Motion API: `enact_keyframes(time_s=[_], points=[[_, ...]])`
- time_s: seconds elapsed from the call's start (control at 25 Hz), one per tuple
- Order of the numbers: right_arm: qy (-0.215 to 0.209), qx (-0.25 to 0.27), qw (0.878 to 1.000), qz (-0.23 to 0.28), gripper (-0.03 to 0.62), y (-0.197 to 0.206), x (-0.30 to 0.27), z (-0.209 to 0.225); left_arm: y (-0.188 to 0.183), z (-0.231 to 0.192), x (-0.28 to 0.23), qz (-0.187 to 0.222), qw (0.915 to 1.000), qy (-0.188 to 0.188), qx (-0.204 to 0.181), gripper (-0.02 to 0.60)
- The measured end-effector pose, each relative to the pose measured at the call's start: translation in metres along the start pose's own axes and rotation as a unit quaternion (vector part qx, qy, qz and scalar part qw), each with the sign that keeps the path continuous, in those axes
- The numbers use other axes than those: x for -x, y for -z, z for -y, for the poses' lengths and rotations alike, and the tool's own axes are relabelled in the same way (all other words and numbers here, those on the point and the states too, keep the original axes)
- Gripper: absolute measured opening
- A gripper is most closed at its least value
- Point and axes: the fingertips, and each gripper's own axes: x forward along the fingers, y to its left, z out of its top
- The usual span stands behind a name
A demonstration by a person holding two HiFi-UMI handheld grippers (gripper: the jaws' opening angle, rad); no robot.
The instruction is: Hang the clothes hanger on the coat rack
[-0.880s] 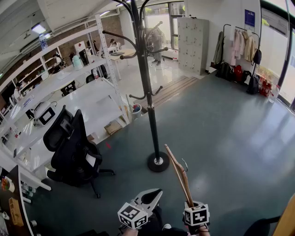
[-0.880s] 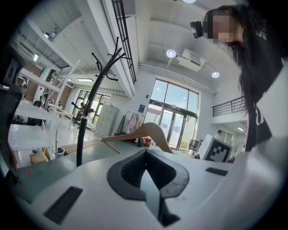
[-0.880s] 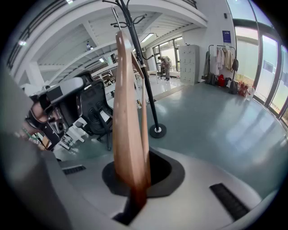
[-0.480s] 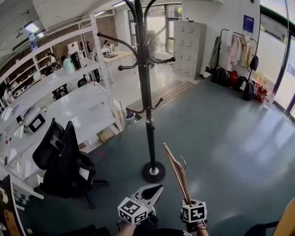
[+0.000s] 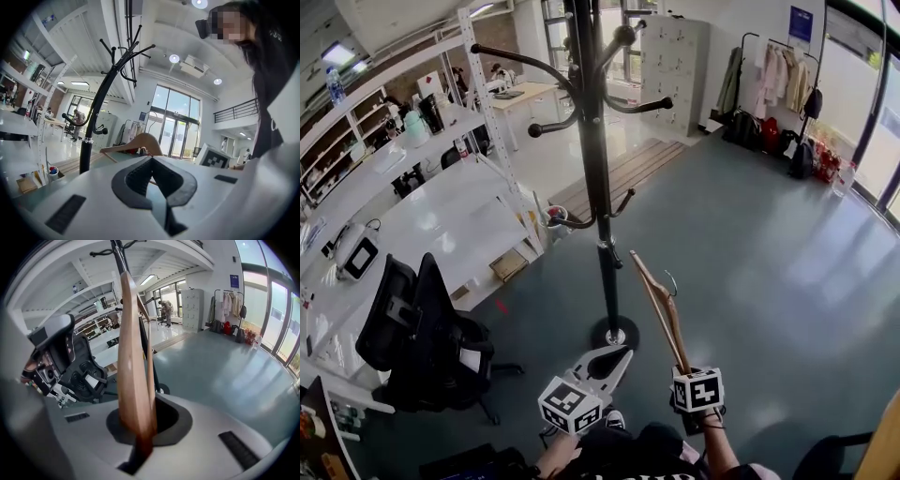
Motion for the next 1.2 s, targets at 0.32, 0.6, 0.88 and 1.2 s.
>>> enact_keyframes(time_s=[0.32, 0.6, 0.88, 1.2], points=[[-0.007, 0.024, 0.999, -0.023, 0.009, -0.060, -0.039, 0.033, -0.001, -0.020, -0.027, -0.008, 0.9998, -0.014, 0.016, 0.000], [-0.030, 0.082, 0.994, -0.062, 0.009, -0.133, -0.094, 0.054, -0.026, -0.052, -0.061, 0.014, 0.9980, -0.060, 0.016, 0.000], [-0.053, 0.124, 0.986, -0.101, 0.009, -0.186, -0.154, 0.056, -0.038, -0.078, -0.080, 0.033, 0.9927, -0.115, 0.014, 0.000], [-0.083, 0.132, 0.975, -0.156, 0.009, -0.168, -0.204, 0.049, -0.039, -0.102, -0.068, 0.041, 0.9829, -0.179, 0.017, 0.000]])
